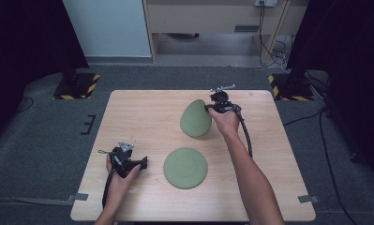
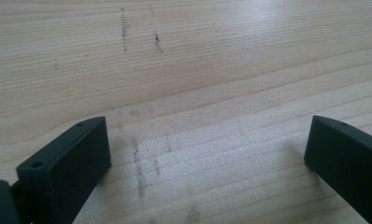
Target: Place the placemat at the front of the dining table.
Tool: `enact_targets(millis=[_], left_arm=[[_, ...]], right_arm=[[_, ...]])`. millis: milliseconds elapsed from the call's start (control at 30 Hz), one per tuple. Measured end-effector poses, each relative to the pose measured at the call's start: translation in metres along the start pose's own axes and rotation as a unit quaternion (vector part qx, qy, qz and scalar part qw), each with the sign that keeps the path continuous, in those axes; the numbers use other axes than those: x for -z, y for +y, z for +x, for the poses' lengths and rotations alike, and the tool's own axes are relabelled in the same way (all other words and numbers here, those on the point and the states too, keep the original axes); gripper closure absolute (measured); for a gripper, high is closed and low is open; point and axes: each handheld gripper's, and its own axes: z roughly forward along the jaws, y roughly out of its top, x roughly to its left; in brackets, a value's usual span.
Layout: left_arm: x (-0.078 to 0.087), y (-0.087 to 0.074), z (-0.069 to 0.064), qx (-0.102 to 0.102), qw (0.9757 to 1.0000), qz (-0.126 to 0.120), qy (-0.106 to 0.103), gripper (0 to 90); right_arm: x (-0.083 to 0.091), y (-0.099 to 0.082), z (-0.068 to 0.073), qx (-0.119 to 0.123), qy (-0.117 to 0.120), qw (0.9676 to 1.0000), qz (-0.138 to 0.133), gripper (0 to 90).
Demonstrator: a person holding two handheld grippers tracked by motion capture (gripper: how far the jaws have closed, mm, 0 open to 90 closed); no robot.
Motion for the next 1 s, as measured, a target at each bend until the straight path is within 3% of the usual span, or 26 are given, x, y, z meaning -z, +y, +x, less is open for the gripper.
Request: enact_targets(millis=[467, 600, 1000], left_arm=[[0.000, 0.000, -0.001, 0.003, 1.0000, 0.000, 0.003, 0.0], [0.000, 0.000, -0.001, 0.003, 1.0000, 0.000, 0.003, 0.0], [0.000, 0.000, -0.001, 0.003, 1.0000, 0.000, 0.003, 0.0]], right_arm=[[-0.017, -0.009, -0.024, -0.015, 0.001, 0.9998, 0.009, 85.3], [-0.024, -0.018, -0.035, -0.026, 0.008, 0.9996, 0.010, 85.2], [-0.022, -0.037, -0.058, -0.050, 0.011, 0.9987, 0.005, 84.8]])
